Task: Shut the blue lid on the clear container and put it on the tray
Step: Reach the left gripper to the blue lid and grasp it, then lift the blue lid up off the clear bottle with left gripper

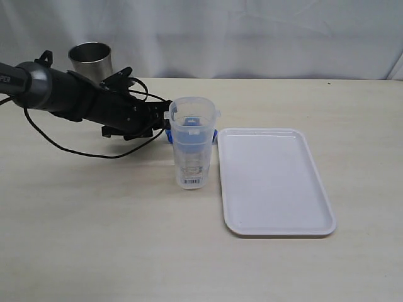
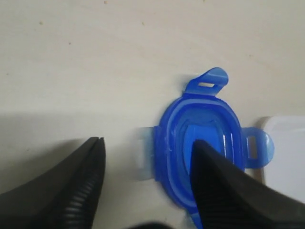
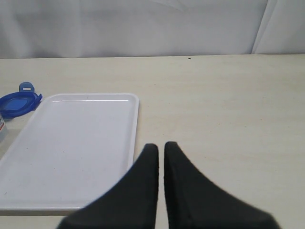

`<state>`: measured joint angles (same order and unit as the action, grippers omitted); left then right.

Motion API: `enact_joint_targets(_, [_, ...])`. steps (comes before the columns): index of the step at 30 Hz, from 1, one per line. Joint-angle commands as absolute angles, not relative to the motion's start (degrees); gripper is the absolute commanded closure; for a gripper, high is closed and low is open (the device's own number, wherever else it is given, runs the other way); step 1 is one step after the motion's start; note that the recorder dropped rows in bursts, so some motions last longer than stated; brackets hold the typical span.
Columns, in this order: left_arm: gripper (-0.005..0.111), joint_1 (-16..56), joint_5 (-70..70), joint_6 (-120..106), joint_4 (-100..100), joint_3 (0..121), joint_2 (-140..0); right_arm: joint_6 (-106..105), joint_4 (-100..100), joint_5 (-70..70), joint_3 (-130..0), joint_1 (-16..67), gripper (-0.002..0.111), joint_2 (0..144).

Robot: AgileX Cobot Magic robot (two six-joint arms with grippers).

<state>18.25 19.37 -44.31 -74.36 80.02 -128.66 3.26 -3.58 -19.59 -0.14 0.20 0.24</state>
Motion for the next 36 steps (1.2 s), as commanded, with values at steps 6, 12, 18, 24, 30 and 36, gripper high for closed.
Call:
enact_joint_targets(6, [0.056, 18.7, 18.7, -46.9, -77.8, 80.3, -129.5, 3.2, -3.4, -19.6, 0.0, 0.1, 0.104, 0.0])
enact_joint_targets(12, [0.056, 18.7, 19.1, -48.7, -80.0, 80.4, -131.7, 3.2, -3.4, -19.6, 0.0, 0.1, 0.104, 0.0])
enact_joint_targets(18, [0.056, 18.7, 19.6, -49.7, -80.6, 81.4, -131.8, 3.2, -3.4, -19.6, 0.0, 0.1, 0.104, 0.0])
enact_joint_targets(24, [0.056, 18.7, 21.2, -49.9, -82.7, 82.5, -132.3, 3.2, -3.4, -19.6, 0.0, 0.1, 0.104, 0.0])
enact_joint_targets(30, [0.059, 18.7, 21.9, -49.9, -83.3, 82.5, -132.3, 3.2, -3.4, -19.6, 0.0, 0.1, 0.104, 0.0])
enact_joint_targets(36, [0.087, 18.7, 21.3, -49.9, -83.2, 82.5, -132.3, 3.2, -3.4, -19.6, 0.0, 0.1, 0.104, 0.0])
